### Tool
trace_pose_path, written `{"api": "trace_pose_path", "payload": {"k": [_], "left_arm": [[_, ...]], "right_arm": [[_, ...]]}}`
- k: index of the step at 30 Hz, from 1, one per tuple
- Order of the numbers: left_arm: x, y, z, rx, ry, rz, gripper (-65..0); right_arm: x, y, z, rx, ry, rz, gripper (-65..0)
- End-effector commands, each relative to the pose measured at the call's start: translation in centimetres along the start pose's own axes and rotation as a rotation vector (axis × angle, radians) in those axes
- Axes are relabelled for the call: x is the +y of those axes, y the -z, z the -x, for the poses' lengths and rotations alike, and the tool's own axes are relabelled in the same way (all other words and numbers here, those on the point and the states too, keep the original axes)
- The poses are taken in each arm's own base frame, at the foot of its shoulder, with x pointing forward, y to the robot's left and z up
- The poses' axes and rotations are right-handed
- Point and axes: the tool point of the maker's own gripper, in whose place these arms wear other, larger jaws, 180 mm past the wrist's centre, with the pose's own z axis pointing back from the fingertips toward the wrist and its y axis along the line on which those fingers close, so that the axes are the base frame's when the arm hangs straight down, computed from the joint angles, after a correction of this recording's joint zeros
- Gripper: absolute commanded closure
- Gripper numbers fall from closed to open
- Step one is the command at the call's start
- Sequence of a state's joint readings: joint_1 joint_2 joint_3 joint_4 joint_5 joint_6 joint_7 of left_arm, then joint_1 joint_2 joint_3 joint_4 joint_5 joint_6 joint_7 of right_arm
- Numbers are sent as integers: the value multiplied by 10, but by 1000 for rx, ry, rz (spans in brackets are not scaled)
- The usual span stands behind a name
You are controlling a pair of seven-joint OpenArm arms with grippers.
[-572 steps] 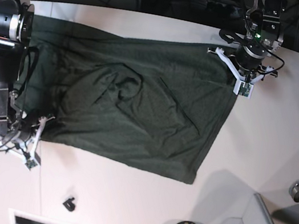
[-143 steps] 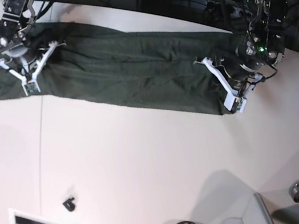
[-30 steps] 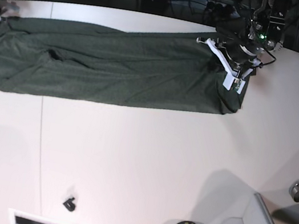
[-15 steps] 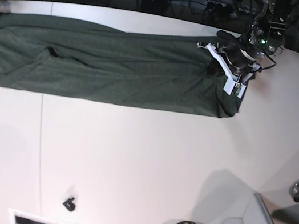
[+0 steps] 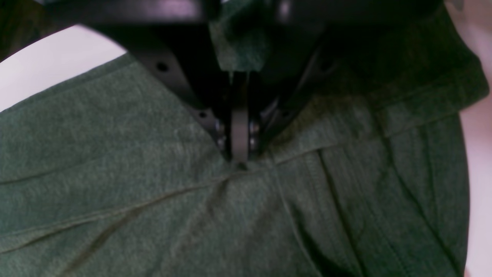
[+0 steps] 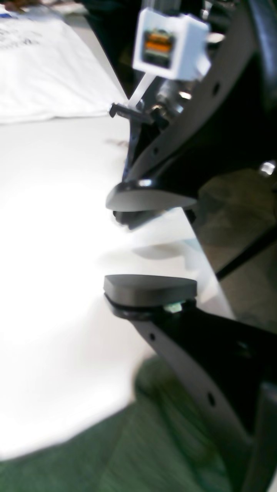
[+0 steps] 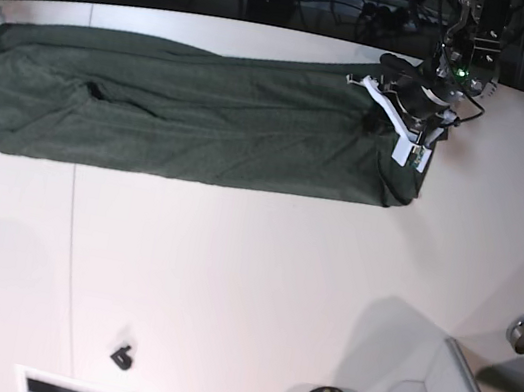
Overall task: Layout the t-shirt on the table in an organized manner, then fold the t-shirt properly
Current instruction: 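Hold the folded strip ends with both grippers and straighten it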
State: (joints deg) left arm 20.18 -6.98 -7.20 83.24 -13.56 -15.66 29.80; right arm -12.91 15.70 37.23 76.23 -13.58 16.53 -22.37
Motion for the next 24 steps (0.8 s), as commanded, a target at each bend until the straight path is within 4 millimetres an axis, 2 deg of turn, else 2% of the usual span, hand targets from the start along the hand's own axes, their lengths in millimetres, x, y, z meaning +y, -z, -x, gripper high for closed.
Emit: {"api": "trace_pose_path", "payload": {"k": [1, 5, 8, 12, 13, 14, 19, 24], "left_arm": [[10, -3, 16, 73, 20, -43, 0], [10, -3, 16, 71, 19, -42, 0], [10, -3, 16, 71, 19, -42, 0], [10, -3, 16, 71, 19, -42, 0], [10, -3, 16, 71, 19, -42, 0], [10, -3, 16, 73, 19, -42, 0], [10, -3, 18, 76, 18, -42, 0], [10, -3, 16, 73, 19, -42, 0]], "right_arm": [[-2, -6, -4, -20, -1, 17, -249], [18, -14, 8, -7, 13, -13, -245], [25, -15, 12, 1, 20, -23, -228], [29, -11, 18, 22, 29, -35, -75], [29, -10, 18, 22, 33, -35, -71], [30, -10, 18, 23, 33, -36, -89], [33, -25, 21, 0, 27, -34, -276], [43, -28, 23, 3, 36, -50, -282]]}}
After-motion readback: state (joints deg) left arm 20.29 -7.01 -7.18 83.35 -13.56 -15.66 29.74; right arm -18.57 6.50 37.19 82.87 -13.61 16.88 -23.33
